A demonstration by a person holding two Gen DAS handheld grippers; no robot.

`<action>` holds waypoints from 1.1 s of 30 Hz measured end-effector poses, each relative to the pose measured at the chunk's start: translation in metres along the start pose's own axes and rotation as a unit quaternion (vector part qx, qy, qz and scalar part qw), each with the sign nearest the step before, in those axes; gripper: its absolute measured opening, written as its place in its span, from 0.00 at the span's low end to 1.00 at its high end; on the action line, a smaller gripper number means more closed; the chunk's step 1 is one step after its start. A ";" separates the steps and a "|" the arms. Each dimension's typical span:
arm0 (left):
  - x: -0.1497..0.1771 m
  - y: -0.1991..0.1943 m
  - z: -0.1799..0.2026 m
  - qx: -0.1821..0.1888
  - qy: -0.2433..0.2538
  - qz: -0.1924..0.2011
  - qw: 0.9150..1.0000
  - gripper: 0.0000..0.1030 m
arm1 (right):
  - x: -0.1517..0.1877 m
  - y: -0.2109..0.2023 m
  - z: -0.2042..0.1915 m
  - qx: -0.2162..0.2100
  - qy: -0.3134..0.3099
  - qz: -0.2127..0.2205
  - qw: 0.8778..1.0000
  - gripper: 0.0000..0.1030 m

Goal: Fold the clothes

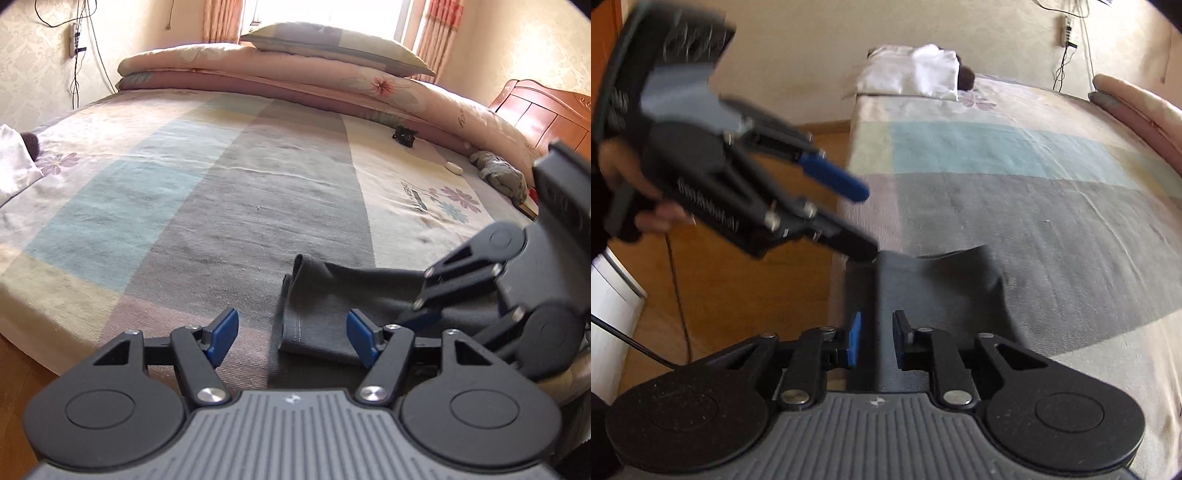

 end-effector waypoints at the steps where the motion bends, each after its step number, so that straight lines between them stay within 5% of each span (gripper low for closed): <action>1: -0.001 -0.001 0.001 0.001 0.000 0.003 1.000 0.64 | 0.003 0.005 -0.001 0.010 -0.006 -0.006 1.000 0.21; 3: -0.002 -0.004 0.003 0.003 0.001 0.007 1.000 0.65 | 0.006 0.009 -0.001 0.024 -0.010 -0.009 1.000 0.18; 5: -0.002 -0.006 0.004 0.006 0.003 0.009 1.000 0.65 | 0.005 0.006 0.000 0.027 -0.003 -0.003 1.000 0.02; 15: -0.002 -0.003 0.005 0.003 0.007 0.005 1.000 0.66 | 0.002 0.009 0.004 -0.002 0.078 0.006 0.997 0.04; 19: -0.003 0.002 0.013 0.021 0.009 0.002 1.000 0.66 | 0.001 -0.021 0.012 -0.001 0.111 0.024 0.994 0.10; 26: -0.004 0.032 0.065 0.078 0.052 -0.018 0.995 0.66 | 0.050 -0.140 0.050 0.140 0.157 0.022 0.977 0.15; 33: 0.005 0.061 0.148 0.157 0.102 -0.047 0.981 0.66 | 0.141 -0.235 0.070 0.314 0.239 -0.027 0.918 0.15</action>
Point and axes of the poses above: each gripper's, at about its wrist camera, not at the fingertips, and y roughly the way its jaws point, z to its right, x to its underside, the point moved 5 cm from there along y, roughly the way its jaws point, and after that the axes turned 15 degrees about z, right-handed, at the moved point
